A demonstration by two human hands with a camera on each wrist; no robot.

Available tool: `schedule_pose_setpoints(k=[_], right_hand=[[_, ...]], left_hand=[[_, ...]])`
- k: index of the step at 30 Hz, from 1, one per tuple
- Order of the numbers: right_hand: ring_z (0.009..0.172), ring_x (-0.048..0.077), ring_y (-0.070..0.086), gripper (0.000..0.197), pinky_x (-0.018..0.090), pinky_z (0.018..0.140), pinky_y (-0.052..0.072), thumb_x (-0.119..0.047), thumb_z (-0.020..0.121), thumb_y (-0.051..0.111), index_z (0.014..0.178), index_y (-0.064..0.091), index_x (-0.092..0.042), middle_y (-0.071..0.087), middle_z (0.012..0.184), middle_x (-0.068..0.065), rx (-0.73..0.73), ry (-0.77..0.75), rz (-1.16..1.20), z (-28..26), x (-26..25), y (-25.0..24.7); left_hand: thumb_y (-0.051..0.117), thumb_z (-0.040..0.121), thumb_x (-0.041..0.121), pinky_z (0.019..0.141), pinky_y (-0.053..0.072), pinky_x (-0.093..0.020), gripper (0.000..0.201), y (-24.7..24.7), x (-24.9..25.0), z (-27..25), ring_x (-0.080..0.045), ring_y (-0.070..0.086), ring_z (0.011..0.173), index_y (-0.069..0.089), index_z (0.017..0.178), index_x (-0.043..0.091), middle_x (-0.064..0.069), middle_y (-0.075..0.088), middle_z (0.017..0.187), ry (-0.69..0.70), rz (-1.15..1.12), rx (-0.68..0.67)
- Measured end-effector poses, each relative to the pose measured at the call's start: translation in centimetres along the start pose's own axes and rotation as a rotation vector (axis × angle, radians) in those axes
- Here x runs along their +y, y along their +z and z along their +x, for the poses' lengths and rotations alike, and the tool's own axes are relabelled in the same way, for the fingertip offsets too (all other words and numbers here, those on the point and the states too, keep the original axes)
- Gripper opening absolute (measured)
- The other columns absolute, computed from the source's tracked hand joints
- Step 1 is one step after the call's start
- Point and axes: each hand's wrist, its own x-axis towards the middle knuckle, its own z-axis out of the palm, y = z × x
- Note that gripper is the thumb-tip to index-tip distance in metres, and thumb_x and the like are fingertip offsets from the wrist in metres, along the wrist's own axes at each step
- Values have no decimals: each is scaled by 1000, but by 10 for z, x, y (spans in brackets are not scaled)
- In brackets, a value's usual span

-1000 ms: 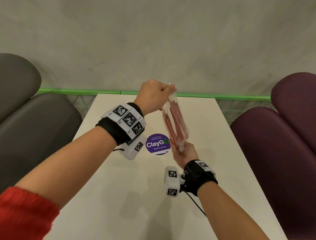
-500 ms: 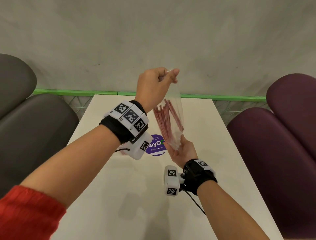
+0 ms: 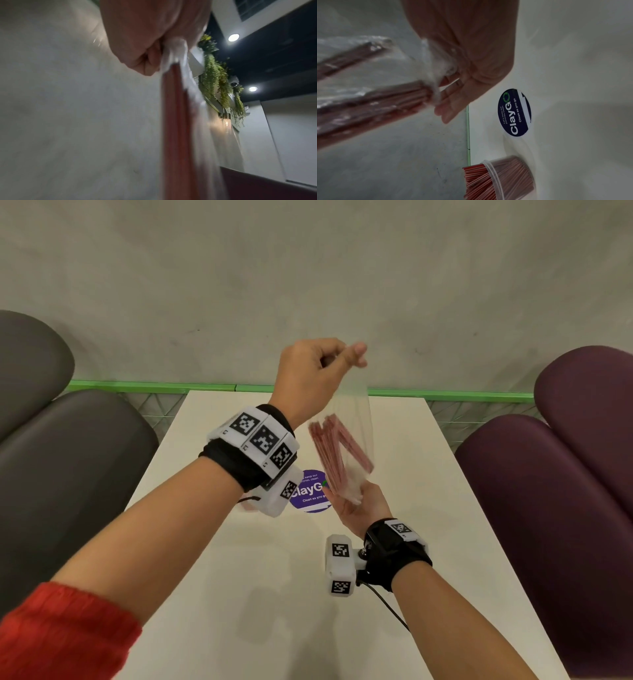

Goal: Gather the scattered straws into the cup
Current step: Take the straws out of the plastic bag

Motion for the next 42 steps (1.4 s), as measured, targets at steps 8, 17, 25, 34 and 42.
schedule_pose_setpoints(k=[8, 17, 25, 34, 42], right_hand=[[79, 23, 64, 20, 30, 61, 59, -9, 96, 43, 92, 63, -9, 72, 68, 9, 5, -20, -61, -4, -3, 6], [54, 15, 68, 28, 22, 47, 57, -26, 98, 46, 86, 64, -8, 70, 60, 5, 43, -60, -121, 9, 3, 9], [57, 13, 71, 26, 21, 46, 55, -33, 99, 42, 101, 57, -12, 75, 71, 0, 150, -179, 91, 18, 3, -7], [96, 25, 62, 49, 36, 66, 57, -42, 101, 25, 132, 44, -9, 60, 118, 15, -41, -37, 48, 11, 19, 5], [70, 22, 69, 24, 29, 65, 59, -11, 95, 40, 102, 61, -3, 70, 80, 13, -92, 8, 46, 1, 17, 7]], left_hand=[[57, 91, 35, 56, 42, -25, 18, 9, -18, -11, -12, 47, 60, 69, 92, 22, -4, 51, 67, -158, -151, -26], [54, 92, 33, 83, 53, -32, 26, 30, -55, -63, -15, 65, 87, 51, 116, 26, -3, 63, 105, -363, -283, -196], [47, 95, 36, 65, 55, -35, 22, 24, -58, -48, -22, 67, 64, 43, 107, 18, -8, 67, 71, -305, -181, 166], [27, 102, 28, 71, 57, -42, 25, 32, -52, -45, -15, 68, 62, 44, 84, 28, 4, 63, 57, -310, -362, 284], [19, 104, 22, 69, 57, -26, 26, 31, -43, -41, -15, 66, 65, 36, 84, 19, -13, 61, 72, -329, -710, 375]])
